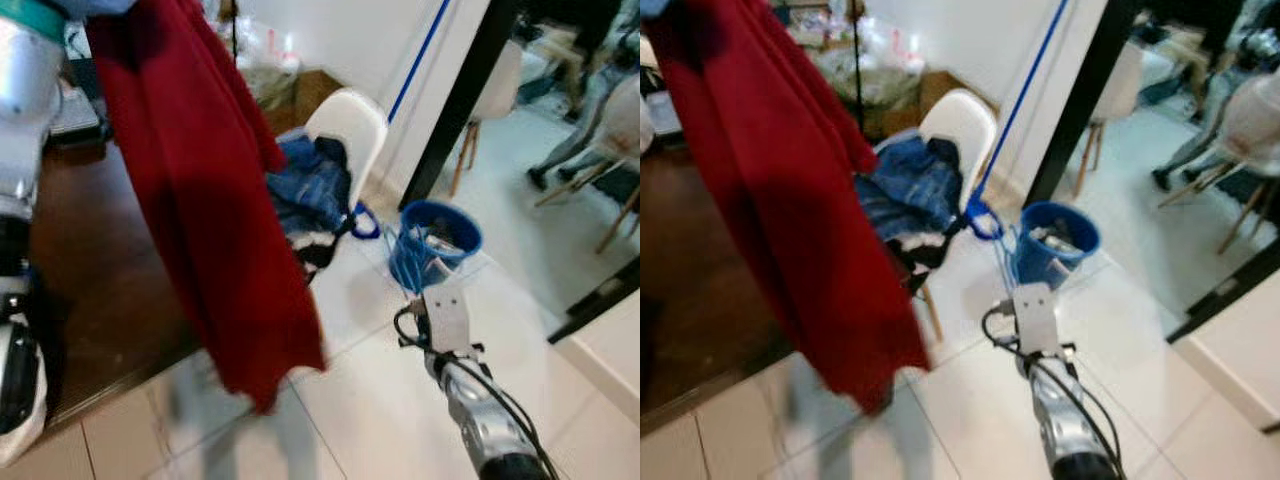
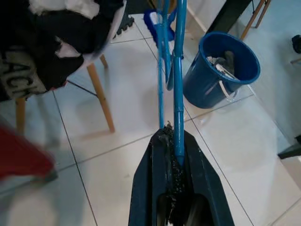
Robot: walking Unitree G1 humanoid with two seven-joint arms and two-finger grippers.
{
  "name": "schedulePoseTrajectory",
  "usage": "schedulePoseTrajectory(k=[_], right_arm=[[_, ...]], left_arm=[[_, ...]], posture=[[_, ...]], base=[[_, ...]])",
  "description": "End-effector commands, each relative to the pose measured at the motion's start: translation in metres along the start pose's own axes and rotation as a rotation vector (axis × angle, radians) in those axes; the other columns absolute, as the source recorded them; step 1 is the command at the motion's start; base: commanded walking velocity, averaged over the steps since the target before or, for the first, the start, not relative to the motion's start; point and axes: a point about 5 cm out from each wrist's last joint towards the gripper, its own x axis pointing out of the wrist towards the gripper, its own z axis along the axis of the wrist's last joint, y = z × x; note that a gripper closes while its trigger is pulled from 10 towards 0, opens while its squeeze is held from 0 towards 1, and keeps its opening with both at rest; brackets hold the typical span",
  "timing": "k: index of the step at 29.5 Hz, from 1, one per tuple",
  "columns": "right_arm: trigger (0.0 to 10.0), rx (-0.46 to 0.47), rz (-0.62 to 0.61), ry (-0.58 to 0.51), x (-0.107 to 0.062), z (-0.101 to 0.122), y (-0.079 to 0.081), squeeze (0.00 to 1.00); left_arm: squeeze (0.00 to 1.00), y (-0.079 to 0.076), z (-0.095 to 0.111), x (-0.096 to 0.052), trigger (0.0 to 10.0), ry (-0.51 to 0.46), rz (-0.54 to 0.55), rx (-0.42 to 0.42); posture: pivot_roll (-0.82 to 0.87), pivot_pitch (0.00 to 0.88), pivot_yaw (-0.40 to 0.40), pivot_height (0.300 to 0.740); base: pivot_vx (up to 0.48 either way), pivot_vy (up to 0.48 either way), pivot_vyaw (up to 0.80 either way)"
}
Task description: Hang hanger
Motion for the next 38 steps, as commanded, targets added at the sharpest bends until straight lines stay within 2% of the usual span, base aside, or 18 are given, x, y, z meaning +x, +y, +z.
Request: schedulePoseTrajectory(k=[1, 3, 6, 7, 9, 10, 11, 15, 22, 23, 25, 27, 29, 30, 33, 34, 35, 38], right_arm=[[10.0, 0.009, -0.017, 0.005, -0.003, -0.004, -0.004, 0.00], [10.0, 0.008, -0.017, 0.003, -0.003, -0.004, -0.004, 0.00], [10.0, 0.005, -0.018, -0.007, -0.004, -0.004, -0.004, 0.00], [10.0, 0.005, -0.018, -0.007, -0.004, -0.004, -0.004, 0.00], [10.0, 0.002, -0.018, -0.010, -0.004, -0.004, -0.005, 0.00], [10.0, 0.002, -0.018, -0.010, -0.004, -0.004, -0.005, 0.00], [10.0, -0.001, -0.015, -0.012, -0.005, -0.004, -0.005, 0.00], [10.0, -0.006, -0.010, -0.014, -0.005, -0.004, -0.004, 0.00], [10.0, -0.009, -0.006, -0.016, -0.006, -0.003, -0.004, 0.00], [10.0, -0.012, -0.005, -0.018, -0.006, -0.003, -0.004, 0.00], [10.0, -0.013, -0.005, -0.020, -0.006, -0.002, -0.004, 0.00], [10.0, -0.013, -0.005, -0.020, -0.006, -0.002, -0.004, 0.00], [10.0, -0.012, -0.005, -0.021, -0.006, -0.002, -0.004, 0.00], [10.0, -0.012, -0.003, -0.022, -0.007, -0.002, -0.004, 0.00], [10.0, -0.012, -0.002, -0.023, -0.007, -0.002, -0.004, 0.00], [10.0, -0.012, 0.000, -0.023, -0.007, -0.002, -0.004, 0.00], [10.0, -0.012, 0.002, -0.024, -0.007, -0.001, -0.004, 0.00], [10.0, -0.010, 0.003, -0.024, -0.008, -0.001, -0.004, 0.00]], left_arm=[[0.00, 0.003, -0.010, 0.009, 10.0, 0.086, -0.016, -0.003], [0.00, -0.005, -0.019, 0.005, 10.0, 0.168, -0.062, -0.065], [0.00, -0.045, -0.031, -0.023, 10.0, 0.381, -0.188, -0.425], [0.00, -0.045, -0.031, -0.023, 10.0, 0.381, -0.188, -0.425], [0.00, -0.073, -0.029, -0.046, 10.0, 0.511, -0.268, -0.689], [0.00, -0.073, -0.029, -0.046, 10.0, 0.511, -0.268, -0.689], [0.00, -0.091, -0.024, -0.063, 10.0, 0.599, -0.301, -0.837], [0.00, -0.119, -0.013, -0.093, 10.0, 0.716, -0.393, -0.974], [0.00, -0.134, -0.020, -0.119, 10.0, 0.817, -0.446, -0.837], [0.00, -0.139, -0.045, -0.146, 10.0, 0.997, -0.462, -0.656], [0.00, -0.139, -0.055, -0.160, 10.0, 1.092, -0.452, -0.612], [0.00, -0.139, -0.055, -0.160, 10.0, 1.092, -0.452, -0.612], [0.00, -0.138, -0.067, -0.176, 10.0, 1.208, -0.420, -0.601], [0.00, -0.135, -0.082, -0.200, 10.0, 1.362, -0.377, -0.612], [0.00, -0.132, -0.091, -0.215, 10.0, 1.458, -0.348, -0.619], [0.25, -0.129, -0.096, -0.227, 10.0, 1.514, -0.348, -0.631], [1.00, -0.125, -0.100, -0.233, 10.0, 1.523, -0.356, -0.625], [1.00, -0.119, -0.105, -0.236, 10.0, 1.514, -0.350, -0.569]], posture=[[0.05, 0.049, 0.021, 0.740], [0.05, 0.051, 0.021, 0.740], [0.05, 0.060, 0.020, 0.740], [0.05, 0.060, 0.020, 0.740], [0.05, 0.064, 0.019, 0.740], [0.05, 0.064, 0.019, 0.740], [0.05, 0.068, 0.019, 0.740], [0.05, 0.071, 0.018, 0.740], [0.05, 0.076, 0.016, 0.740], [0.06, 0.082, 0.014, 0.740], [0.06, 0.083, 0.013, 0.740], [0.06, 0.083, 0.013, 0.740], [0.06, 0.085, 0.011, 0.740], [0.06, 0.088, 0.007, 0.740], [0.06, 0.088, 0.007, 0.740], [0.06, 0.092, 0.007, 0.740], [0.06, 0.094, 0.009, 0.740], [0.06, 0.095, 0.010, 0.740]], base=[[0.420, 0.000, 0.00], [0.210, 0.000, 0.00], [0.000, 0.000, 0.00], [0.000, 0.000, 0.00], [0.000, 0.000, 0.00], [0.000, 0.000, 0.00], [0.000, 0.000, 0.00], [0.000, 0.000, 0.00], [0.000, 0.000, 0.00], [0.000, 0.000, 0.00], [0.000, 0.000, 0.00], [0.000, 0.000, 0.00], [0.000, 0.000, 0.00], [0.000, 0.000, 0.00], [0.000, 0.000, 0.00], [0.000, 0.000, 0.00], [0.000, 0.000, 0.00], [0.000, 0.000, 0.00]])
